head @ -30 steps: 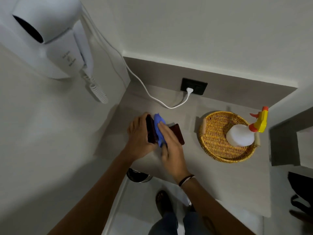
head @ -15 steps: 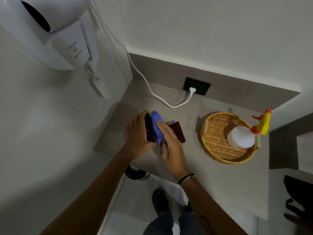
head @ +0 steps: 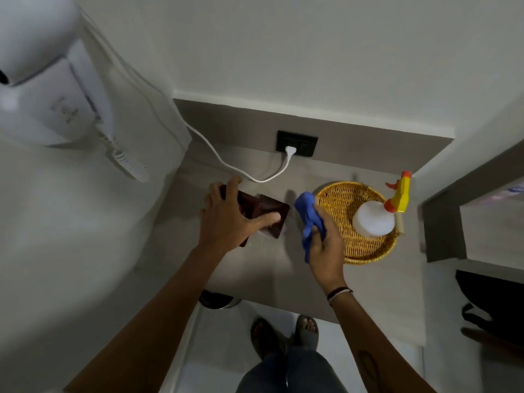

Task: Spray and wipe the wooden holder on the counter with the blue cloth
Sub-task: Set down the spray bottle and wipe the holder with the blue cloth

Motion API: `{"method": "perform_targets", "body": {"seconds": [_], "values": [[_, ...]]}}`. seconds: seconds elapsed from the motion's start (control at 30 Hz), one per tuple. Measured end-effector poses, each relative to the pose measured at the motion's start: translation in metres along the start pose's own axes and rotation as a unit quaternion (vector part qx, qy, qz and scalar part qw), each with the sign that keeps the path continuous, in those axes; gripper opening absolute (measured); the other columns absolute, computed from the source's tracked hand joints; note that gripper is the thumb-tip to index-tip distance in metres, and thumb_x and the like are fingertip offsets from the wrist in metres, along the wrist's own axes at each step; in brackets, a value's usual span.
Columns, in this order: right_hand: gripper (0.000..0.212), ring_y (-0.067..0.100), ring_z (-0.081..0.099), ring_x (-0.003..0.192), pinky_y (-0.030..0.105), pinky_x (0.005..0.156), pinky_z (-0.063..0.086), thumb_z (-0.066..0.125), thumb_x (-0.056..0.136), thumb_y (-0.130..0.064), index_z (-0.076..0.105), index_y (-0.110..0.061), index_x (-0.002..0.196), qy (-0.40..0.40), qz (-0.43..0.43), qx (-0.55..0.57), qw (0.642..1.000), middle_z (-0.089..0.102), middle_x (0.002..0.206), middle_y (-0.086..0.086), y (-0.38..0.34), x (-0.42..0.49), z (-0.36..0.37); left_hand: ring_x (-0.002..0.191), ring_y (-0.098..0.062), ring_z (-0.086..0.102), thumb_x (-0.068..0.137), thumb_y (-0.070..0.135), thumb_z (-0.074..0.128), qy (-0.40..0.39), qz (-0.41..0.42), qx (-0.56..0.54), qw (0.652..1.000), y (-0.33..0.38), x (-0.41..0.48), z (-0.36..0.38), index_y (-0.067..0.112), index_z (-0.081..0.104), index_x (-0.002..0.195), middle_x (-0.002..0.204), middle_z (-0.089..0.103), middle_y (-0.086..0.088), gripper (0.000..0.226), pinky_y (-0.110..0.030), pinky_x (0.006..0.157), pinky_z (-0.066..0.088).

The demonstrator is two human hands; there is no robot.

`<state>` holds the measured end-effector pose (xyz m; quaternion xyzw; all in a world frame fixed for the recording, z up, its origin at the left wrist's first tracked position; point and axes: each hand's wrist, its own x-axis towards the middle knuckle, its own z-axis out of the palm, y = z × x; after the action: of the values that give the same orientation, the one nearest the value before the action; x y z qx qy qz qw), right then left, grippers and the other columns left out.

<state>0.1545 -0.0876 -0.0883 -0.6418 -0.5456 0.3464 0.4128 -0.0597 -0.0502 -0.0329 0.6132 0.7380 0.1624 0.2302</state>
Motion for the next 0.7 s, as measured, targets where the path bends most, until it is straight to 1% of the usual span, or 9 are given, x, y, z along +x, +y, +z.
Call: {"method": "perform_targets", "body": {"seconds": [0.13, 0.23, 0.3, 0.33, 0.43, 0.5, 0.57, 0.63, 0.7], "values": [[0.047, 0.03, 0.055, 0.136, 0.052, 0.116, 0.048, 0.048, 0.102, 0.01, 0.053, -0.004, 0.146, -0.013, 0.007, 0.028, 1.0, 0.055, 0.15, 0.016, 0.003, 0.006, -0.002, 0.149, -0.044, 0.024, 0.047, 0.085, 0.084, -0.111, 0.007, 0.047, 0.993, 0.011, 0.019, -0.01, 0.035, 0.008, 0.159, 0.166, 0.01, -0.012, 0.144, -0.07, 0.111, 0.039], [0.046, 0.028, 0.052, 0.141, 0.05, 0.12, 0.045, 0.048, 0.104, 0.006, 0.051, -0.006, 0.148, -0.024, 0.022, 0.048, 0.998, 0.053, 0.154, 0.014, 0.0, 0.014, -0.003, 0.155, -0.047, 0.014, 0.051, 0.085, 0.082, -0.134, -0.003, 0.067, 0.989, 0.015, 0.027, -0.011, 0.035, -0.001, 0.162, 0.171, -0.001, -0.014, 0.147, -0.07, 0.115, 0.034], [0.046, 0.027, 0.051, 0.142, 0.046, 0.121, 0.044, 0.048, 0.104, 0.005, 0.051, -0.007, 0.148, -0.024, 0.019, 0.052, 0.998, 0.053, 0.154, 0.012, 0.0, 0.019, -0.006, 0.155, -0.047, 0.011, 0.058, 0.091, 0.071, -0.098, -0.001, 0.073, 0.992, 0.02, 0.026, -0.004, 0.038, -0.001, 0.162, 0.172, -0.001, -0.016, 0.137, -0.069, 0.114, 0.032], [0.046, 0.026, 0.051, 0.143, 0.043, 0.122, 0.043, 0.048, 0.105, 0.004, 0.051, -0.008, 0.149, -0.028, 0.016, 0.05, 0.998, 0.053, 0.155, 0.012, 0.0, 0.022, -0.007, 0.155, -0.047, 0.013, 0.065, 0.093, 0.062, -0.061, 0.014, 0.089, 0.994, 0.022, 0.024, -0.001, 0.04, 0.003, 0.163, 0.172, 0.002, -0.017, 0.126, -0.069, 0.112, 0.034], [0.046, 0.022, 0.05, 0.143, 0.039, 0.123, 0.041, 0.048, 0.105, 0.002, 0.051, -0.009, 0.149, -0.04, 0.016, 0.052, 0.998, 0.054, 0.154, 0.008, 0.005, 0.028, -0.008, 0.148, -0.047, 0.03, 0.087, 0.089, 0.033, 0.047, 0.102, 0.165, 0.98, 0.026, 0.017, 0.01, 0.038, 0.025, 0.161, 0.172, 0.013, -0.018, 0.09, -0.068, 0.104, 0.047], [0.046, 0.019, 0.05, 0.143, 0.037, 0.123, 0.041, 0.049, 0.105, 0.002, 0.051, -0.01, 0.149, -0.046, 0.022, 0.054, 0.997, 0.053, 0.155, 0.007, 0.007, 0.03, -0.008, 0.145, -0.047, 0.033, 0.09, 0.088, 0.023, 0.052, 0.132, 0.184, 0.973, 0.027, 0.013, 0.015, 0.034, 0.031, 0.159, 0.172, 0.015, -0.017, 0.088, -0.068, 0.101, 0.048], [0.047, 0.017, 0.049, 0.142, 0.035, 0.122, 0.041, 0.049, 0.105, 0.001, 0.05, -0.012, 0.15, -0.051, 0.028, 0.052, 0.997, 0.052, 0.156, 0.006, 0.009, 0.033, -0.006, 0.148, -0.049, 0.029, 0.079, 0.098, 0.027, 0.001, 0.136, 0.199, 0.97, 0.027, 0.014, 0.017, 0.03, 0.028, 0.161, 0.173, 0.013, -0.017, 0.106, -0.071, 0.104, 0.046], [0.047, 0.018, 0.048, 0.143, 0.034, 0.121, 0.04, 0.049, 0.105, -0.001, 0.05, -0.013, 0.15, -0.054, 0.035, 0.052, 0.997, 0.051, 0.157, 0.006, 0.009, 0.034, -0.005, 0.153, -0.05, 0.017, 0.058, 0.108, 0.039, -0.071, 0.12, 0.204, 0.969, 0.026, 0.017, 0.011, 0.03, 0.016, 0.164, 0.174, 0.0, -0.015, 0.134, -0.073, 0.11, 0.039], [0.047, 0.018, 0.048, 0.143, 0.034, 0.121, 0.04, 0.049, 0.105, 0.0, 0.05, -0.013, 0.15, -0.055, 0.04, 0.057, 0.996, 0.05, 0.157, 0.005, 0.008, 0.036, -0.004, 0.155, -0.049, 0.008, 0.046, 0.105, 0.054, -0.119, 0.126, 0.212, 0.962, 0.025, 0.022, 0.004, 0.03, 0.005, 0.165, 0.174, -0.01, -0.012, 0.149, -0.073, 0.113, 0.035]]}}
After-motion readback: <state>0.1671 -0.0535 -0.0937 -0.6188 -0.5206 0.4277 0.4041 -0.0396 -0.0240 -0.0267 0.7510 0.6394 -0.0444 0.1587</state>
